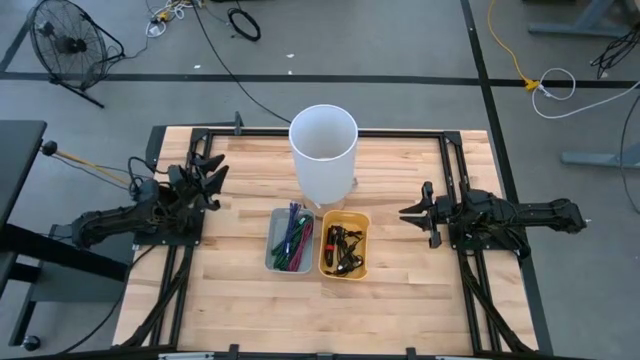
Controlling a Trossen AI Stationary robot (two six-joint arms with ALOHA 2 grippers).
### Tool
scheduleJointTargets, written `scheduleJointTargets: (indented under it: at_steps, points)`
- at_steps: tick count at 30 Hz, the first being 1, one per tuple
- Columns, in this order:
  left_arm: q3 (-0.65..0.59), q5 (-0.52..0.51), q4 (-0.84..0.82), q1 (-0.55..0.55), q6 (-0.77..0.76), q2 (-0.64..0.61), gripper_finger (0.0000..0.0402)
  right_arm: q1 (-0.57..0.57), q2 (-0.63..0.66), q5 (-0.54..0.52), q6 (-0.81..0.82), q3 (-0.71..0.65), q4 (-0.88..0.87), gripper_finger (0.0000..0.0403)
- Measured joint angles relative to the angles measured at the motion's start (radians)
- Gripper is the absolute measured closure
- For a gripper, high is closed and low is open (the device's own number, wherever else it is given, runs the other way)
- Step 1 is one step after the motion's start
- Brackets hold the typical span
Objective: Pick & Place USB Port
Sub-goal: Return to Home Position
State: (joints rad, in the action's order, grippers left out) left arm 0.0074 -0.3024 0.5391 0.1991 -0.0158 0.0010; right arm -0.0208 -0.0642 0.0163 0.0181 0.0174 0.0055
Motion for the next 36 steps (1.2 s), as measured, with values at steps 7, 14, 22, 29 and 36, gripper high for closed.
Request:
scheduleJointTargets:
  at_steps: [7,14,22,29,36]
  points:
    - [0.000,-0.032,-0.009,-0.147,0.000,0.000,0.0220,0.000,0.000,0.000,0.000,0.000,0.000,0.0323]
    - [0.000,0.016,-0.022,-0.148,0.000,0.003,0.0220,0.000,0.000,0.000,0.000,0.000,0.000,0.0323]
    - [0.000,0.016,-0.021,-0.141,0.000,0.003,0.0220,0.000,0.000,0.000,-0.001,0.000,0.000,0.0323]
    - [0.000,0.016,-0.021,-0.137,0.000,0.003,0.0220,0.000,0.000,0.000,-0.001,0.000,0.000,0.0323]
    - [0.000,0.015,-0.021,-0.104,0.000,0.003,0.0220,0.000,0.000,0.000,-0.001,0.000,0.000,0.0323]
